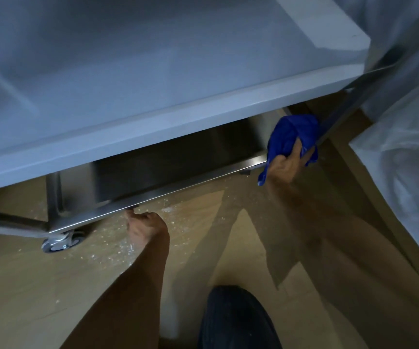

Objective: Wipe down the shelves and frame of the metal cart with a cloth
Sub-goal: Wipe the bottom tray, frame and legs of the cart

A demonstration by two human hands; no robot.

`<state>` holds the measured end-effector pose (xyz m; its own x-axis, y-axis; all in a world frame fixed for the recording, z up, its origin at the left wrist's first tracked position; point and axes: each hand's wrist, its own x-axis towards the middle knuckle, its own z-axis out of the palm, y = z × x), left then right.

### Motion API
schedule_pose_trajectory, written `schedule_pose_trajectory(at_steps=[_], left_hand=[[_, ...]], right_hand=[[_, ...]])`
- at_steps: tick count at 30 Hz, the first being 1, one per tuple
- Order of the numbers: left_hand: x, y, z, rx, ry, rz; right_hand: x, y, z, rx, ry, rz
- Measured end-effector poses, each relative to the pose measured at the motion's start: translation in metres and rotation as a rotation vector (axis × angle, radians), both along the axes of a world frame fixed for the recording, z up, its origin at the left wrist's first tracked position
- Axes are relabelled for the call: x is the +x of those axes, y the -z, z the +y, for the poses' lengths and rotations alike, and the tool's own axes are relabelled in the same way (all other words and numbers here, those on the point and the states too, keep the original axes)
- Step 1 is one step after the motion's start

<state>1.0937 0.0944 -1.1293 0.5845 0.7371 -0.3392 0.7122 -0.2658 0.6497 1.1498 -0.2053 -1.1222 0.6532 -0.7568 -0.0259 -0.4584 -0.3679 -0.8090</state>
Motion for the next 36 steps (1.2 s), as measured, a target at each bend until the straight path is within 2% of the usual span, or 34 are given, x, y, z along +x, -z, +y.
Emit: schedule_pose_trajectory(at_steps=[3,7,11,16,23,28,32,34,36], left_hand=[[0.004,-0.002,0.006,0.01,-0.027,0.014],[-0.009,-0.008,0.033,0.01,0.07,0.089],[-0.031,-0.02,0.063,0.022,-0.074,0.085],[-0.061,-0.02,0.119,0.001,-0.162,0.07],[-0.08,-0.019,0.175,-0.065,-0.211,0.033],[-0.087,-0.021,0.21,-0.064,-0.265,0.019],[-0.095,-0.025,0.22,-0.129,-0.299,0.045],[-0.095,-0.031,0.213,-0.215,-0.257,0.124],[-0.092,-0.044,0.197,-0.321,-0.181,0.176]], right_hand=[[0.006,0.002,0.014,-0.035,0.076,0.066],[-0.011,0.006,0.057,-0.213,-0.043,0.098],[-0.036,0.011,0.122,-0.508,-0.397,0.222],[-0.044,0.002,0.21,-0.713,-0.784,0.191],[-0.045,-0.009,0.347,-0.742,-1.126,0.079],[-0.058,-0.013,0.423,-0.696,-1.269,0.044],[-0.085,-0.017,0.425,-0.66,-1.225,0.031],[-0.1,-0.026,0.411,-0.676,-1.229,0.067],[-0.112,-0.044,0.394,-0.601,-1.272,0.147]])
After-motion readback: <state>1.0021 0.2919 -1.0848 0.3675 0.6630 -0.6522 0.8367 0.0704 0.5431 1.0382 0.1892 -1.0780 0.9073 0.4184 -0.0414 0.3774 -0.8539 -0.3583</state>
